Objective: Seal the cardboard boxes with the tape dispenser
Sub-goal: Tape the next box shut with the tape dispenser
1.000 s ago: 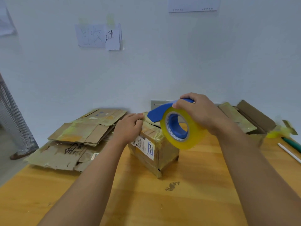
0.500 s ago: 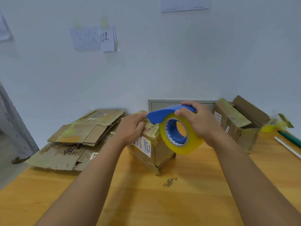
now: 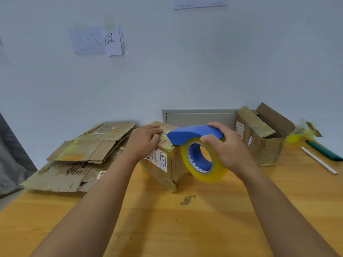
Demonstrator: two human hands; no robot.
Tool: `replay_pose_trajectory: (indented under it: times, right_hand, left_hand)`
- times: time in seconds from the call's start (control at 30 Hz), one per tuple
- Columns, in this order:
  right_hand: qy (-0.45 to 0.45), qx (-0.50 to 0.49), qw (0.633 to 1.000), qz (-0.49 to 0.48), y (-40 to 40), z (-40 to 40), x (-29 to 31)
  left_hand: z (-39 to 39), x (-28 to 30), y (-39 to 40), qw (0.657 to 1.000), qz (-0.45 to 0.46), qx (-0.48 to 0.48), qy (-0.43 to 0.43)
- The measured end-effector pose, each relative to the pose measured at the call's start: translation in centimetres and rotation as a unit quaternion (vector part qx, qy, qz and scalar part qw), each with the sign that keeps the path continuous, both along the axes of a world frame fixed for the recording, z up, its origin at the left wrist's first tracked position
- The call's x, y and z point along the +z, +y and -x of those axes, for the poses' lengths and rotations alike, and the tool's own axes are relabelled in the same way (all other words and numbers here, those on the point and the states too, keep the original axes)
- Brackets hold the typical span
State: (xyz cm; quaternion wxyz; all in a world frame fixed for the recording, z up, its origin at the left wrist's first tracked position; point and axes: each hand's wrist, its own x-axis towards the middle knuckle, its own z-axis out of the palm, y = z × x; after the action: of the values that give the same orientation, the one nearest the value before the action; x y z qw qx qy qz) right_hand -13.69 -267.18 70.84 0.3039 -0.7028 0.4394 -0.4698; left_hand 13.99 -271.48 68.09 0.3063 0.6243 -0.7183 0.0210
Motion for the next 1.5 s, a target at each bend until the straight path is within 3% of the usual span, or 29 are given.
replay_pose_trajectory:
  times: [0.27,0.4,0.93,1.3,1.5]
  right_hand:
    - [-0.046,0.015,0.999,-0.005,-0.4,0.4,-2.0]
    - [-0.049,0.018,0.999,-0.004,-1.0,0.4,-2.4]
    - [-0.082,0.020,0.996,-0.017,2.4,5.1,-6.0]
    - [-0.029,0.036,0.998,-0.041,3.1,2.9,-7.7]
    - [-0.051,0.025,0.998,-0.025,4.3,4.7,-7.7]
  left_hand:
    - [2.7,-0.7,2.9,0.991,0.024,-0.131,-0.026]
    - [2.7,-1.2,2.7,0.991,0.012,-0.114,-0.068]
    - [3.5,-1.2,2.4,0.994,0.008,-0.070,-0.078]
    - [4.7,-0.4,4.1,0.986,-0.014,-0.080,-0.144]
    - [5.0,0.0,4.1,0.987,-0.031,-0.079,-0.137]
